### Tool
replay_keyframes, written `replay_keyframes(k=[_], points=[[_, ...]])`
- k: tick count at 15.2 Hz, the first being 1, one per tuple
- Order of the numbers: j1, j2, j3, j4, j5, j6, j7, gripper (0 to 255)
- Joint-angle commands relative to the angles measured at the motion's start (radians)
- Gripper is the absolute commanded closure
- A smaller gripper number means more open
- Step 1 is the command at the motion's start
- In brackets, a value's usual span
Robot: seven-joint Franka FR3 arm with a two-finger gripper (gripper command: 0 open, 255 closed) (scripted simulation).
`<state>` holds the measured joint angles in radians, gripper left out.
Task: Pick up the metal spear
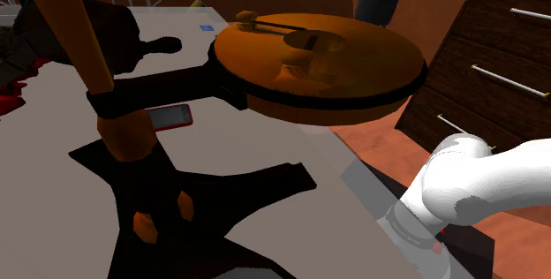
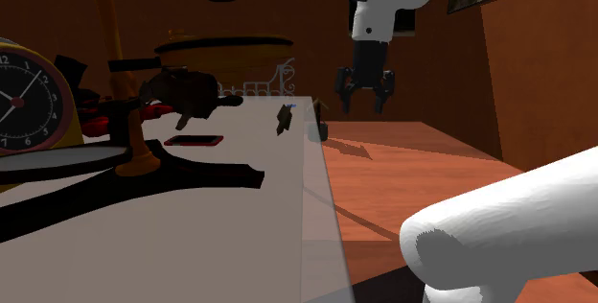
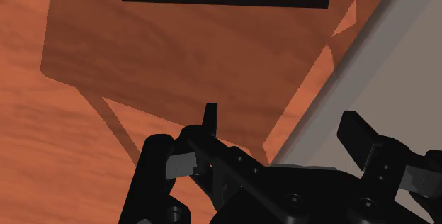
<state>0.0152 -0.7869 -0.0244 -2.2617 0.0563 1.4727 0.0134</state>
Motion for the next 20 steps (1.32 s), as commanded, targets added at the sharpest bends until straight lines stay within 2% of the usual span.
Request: replay_keyframes(k=[1, 11, 20], points=[[0.000, 0.000, 0.000, 0.000, 0.000, 0.000, 0.000, 0], [-0.013, 0.365, 0.102, 0.222, 0.033, 0.148, 0.201, 0], [-0.018, 0.723, 0.158, 0.547, -0.004, 0.181, 0.380, 0]])
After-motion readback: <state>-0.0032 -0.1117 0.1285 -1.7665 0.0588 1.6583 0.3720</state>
